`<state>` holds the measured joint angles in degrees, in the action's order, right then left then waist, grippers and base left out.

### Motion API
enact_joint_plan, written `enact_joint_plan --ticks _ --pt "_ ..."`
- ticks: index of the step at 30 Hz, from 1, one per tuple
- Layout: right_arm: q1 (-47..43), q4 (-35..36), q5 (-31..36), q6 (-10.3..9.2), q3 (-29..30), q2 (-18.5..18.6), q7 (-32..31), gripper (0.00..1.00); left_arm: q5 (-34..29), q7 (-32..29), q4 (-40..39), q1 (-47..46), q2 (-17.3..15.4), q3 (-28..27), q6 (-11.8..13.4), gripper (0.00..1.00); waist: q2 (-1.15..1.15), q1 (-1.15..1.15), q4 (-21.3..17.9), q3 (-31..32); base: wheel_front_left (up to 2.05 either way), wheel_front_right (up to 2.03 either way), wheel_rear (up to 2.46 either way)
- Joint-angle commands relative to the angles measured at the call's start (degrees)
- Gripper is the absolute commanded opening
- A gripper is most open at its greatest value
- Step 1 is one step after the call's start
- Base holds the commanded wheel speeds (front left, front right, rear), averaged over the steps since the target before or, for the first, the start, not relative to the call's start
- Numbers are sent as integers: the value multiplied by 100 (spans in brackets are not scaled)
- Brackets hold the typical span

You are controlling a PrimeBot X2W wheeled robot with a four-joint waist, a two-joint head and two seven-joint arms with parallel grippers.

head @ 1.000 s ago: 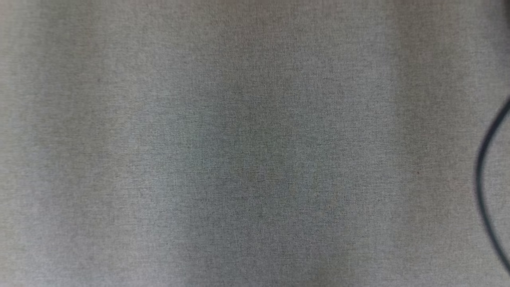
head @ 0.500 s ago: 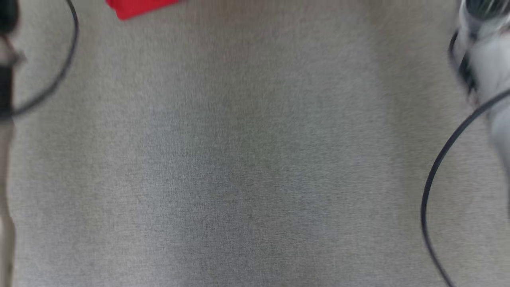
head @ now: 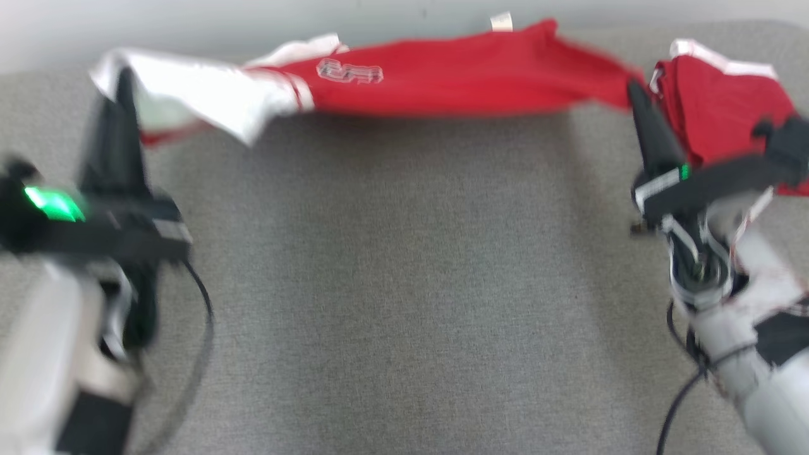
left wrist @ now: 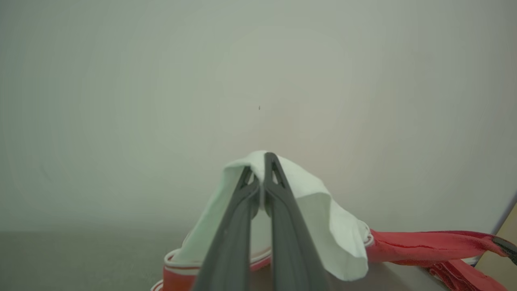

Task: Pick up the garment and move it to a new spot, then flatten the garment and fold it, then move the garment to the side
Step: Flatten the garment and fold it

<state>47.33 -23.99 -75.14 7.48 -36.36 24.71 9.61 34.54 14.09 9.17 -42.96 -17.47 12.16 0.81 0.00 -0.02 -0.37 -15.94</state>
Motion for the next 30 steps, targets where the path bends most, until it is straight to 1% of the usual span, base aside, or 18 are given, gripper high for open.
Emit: enact_joint_plan --ticks 1,6,9,12,15,17,21,25,30 --pt "-351 116 -108 2 4 76 66 0 70 -32 -298 490 35 27 102 0 0 2 44 275 0 0 0" --pt "-1261 495 -310 2 89 160 257 0 59 27 -1130 1702 164 19 449 0 0 2 157 417 0 0 0" --pt "-1740 641 -328 2 139 211 331 0 98 49 -1387 2314 271 23 552 0 0 2 229 515 0 0 0" --pt "-2158 740 -400 2 132 161 359 0 195 78 -1508 2841 414 -71 622 0 0 2 255 626 0 0 0" --pt "-2576 787 -484 2 205 108 400 0 188 91 -1443 3317 538 -78 589 0 0 2 308 720 0 0 0" --pt "-2831 807 -406 2 160 106 410 0 257 102 -1402 3607 694 -171 598 0 0 2 314 801 0 0 0" --pt "-3306 804 -349 2 129 175 375 0 97 108 -1301 4128 832 -173 493 0 0 2 379 983 0 0 0" --pt "-3737 862 -262 2 123 217 324 0 -79 101 -1191 4459 942 -252 442 0 0 2 420 1095 0 0 0" --pt "-4198 882 -156 2 214 276 204 0 -113 102 -1061 4853 1092 -385 353 0 0 2 413 1180 0 0 0"
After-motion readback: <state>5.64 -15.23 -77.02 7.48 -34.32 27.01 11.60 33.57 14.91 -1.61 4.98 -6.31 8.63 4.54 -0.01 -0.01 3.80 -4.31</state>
